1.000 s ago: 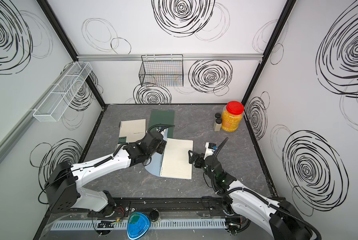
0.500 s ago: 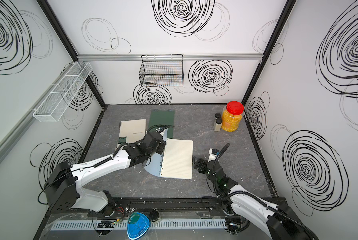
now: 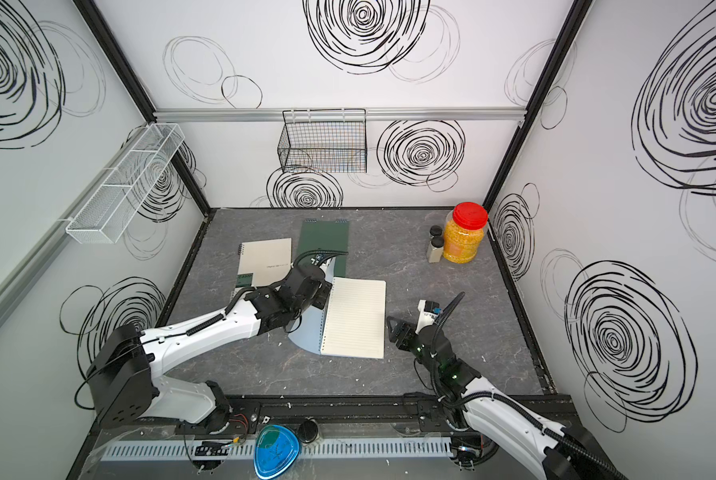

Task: Tear off pages from different notebooks
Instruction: Open the notebook at the center of the board.

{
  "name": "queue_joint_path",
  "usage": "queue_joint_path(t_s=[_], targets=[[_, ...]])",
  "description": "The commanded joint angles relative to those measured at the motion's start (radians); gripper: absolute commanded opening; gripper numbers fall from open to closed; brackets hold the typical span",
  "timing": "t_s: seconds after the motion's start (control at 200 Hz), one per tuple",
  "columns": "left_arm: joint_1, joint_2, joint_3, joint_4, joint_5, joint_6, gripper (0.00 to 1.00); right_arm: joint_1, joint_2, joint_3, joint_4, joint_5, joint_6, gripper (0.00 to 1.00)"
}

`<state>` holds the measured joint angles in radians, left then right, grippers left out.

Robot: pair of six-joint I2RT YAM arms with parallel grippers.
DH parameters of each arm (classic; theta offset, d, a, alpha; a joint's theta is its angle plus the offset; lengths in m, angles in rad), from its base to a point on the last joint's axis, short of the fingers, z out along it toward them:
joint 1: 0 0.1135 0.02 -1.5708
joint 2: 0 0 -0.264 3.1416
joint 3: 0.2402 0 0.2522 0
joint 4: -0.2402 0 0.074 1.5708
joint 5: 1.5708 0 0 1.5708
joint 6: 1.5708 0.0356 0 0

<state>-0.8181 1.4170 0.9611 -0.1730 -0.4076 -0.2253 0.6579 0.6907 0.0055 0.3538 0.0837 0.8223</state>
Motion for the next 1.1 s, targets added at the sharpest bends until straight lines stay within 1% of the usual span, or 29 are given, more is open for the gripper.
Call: queue_joint_path(t_s=[0.0, 0.15, 0.285, 0.43, 0.54, 0.645, 0.771, 0.876, 0.946, 1.046, 1.096], targets=[[-0.004, -0.013, -0.012, 0.026, 0.018, -0.017, 0.00, 0.000, 0.015, -0.009, 0.007, -0.046, -0.012, 0.74], [-0.003, -0.017, -0.013, 0.027, 0.023, -0.019, 0.00, 0.021, 0.080, 0.011, 0.033, -0.091, -0.020, 0.73], [-0.003, -0.019, -0.015, 0.030, 0.029, -0.019, 0.00, 0.070, 0.153, 0.050, 0.022, -0.108, -0.027, 0.71], [-0.003, -0.011, -0.009, 0.028, 0.044, -0.024, 0.00, 0.115, 0.195, 0.099, -0.039, -0.096, -0.043, 0.68], [-0.003, 0.007, 0.001, 0.018, 0.046, -0.029, 0.00, 0.118, 0.208, 0.098, -0.016, -0.100, -0.028, 0.68], [-0.004, 0.029, 0.020, 0.000, 0.056, -0.033, 0.00, 0.117, 0.232, 0.093, 0.011, -0.078, -0.020, 0.68], [-0.002, 0.061, 0.060, -0.035, 0.064, -0.042, 0.00, 0.115, 0.279, 0.098, 0.053, -0.071, -0.028, 0.70], [0.004, 0.090, 0.105, -0.077, 0.057, -0.056, 0.00, 0.118, 0.327, 0.100, 0.114, -0.085, -0.041, 0.67], [0.015, 0.118, 0.152, -0.128, 0.064, -0.089, 0.00, 0.126, 0.351, 0.103, 0.129, -0.074, -0.048, 0.66], [0.036, 0.161, 0.210, -0.185, 0.113, -0.132, 0.00, 0.143, 0.373, 0.089, 0.176, -0.057, -0.054, 0.66], [0.048, 0.183, 0.233, -0.199, 0.157, -0.154, 0.00, 0.153, 0.381, 0.085, 0.191, -0.046, -0.053, 0.66]])
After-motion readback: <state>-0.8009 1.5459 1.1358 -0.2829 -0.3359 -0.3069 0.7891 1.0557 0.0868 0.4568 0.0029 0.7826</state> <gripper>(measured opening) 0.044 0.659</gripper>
